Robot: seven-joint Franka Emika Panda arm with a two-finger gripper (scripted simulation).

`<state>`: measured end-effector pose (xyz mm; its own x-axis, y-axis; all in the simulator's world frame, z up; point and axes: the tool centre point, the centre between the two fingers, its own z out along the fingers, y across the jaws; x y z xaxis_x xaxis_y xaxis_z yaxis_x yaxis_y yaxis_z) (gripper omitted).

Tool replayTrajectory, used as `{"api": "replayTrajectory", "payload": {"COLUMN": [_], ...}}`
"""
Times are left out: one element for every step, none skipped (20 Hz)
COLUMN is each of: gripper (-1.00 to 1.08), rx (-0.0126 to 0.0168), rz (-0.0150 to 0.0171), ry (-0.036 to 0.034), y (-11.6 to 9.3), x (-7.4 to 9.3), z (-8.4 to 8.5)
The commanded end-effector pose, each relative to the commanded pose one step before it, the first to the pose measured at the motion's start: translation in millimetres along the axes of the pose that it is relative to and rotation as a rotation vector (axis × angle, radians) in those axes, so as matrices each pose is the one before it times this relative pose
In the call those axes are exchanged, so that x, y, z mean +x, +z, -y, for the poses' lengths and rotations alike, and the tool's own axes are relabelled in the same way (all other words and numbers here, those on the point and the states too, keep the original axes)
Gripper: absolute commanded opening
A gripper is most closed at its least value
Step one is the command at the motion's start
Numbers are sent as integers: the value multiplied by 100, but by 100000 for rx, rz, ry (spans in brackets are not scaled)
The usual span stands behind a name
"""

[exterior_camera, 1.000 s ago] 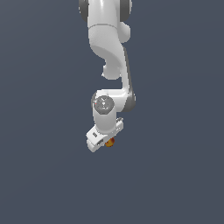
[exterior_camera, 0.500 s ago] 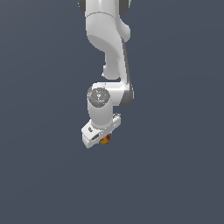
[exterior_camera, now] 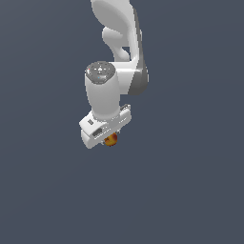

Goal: Pick up the object and move it to a goal position.

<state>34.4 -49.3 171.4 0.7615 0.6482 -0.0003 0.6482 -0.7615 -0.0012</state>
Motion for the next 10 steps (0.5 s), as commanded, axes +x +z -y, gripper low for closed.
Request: {"api": "replayTrajectory", "payload": {"gripper": [-100,-100,-100,-100,-100,-100,-100,-100,-100,-100], "rx": [-120,0,0,0,0,66,0,0,0,0], "rz": [-114,0,0,0,0,-16,0,0,0,0], "ry": [-8,0,0,0,0,-11,0,0,0,0], "y": [-3168,-1228,-1225,-1222,-1219,-1192,-1210,-1200,-1182,-1165], "x": [-374,-144,-143,-141,-139,-136,-135,-132,-129,-126], "z": [-27,-15,-16,-17,-18,-31,-20,-22,-23,-25]}}
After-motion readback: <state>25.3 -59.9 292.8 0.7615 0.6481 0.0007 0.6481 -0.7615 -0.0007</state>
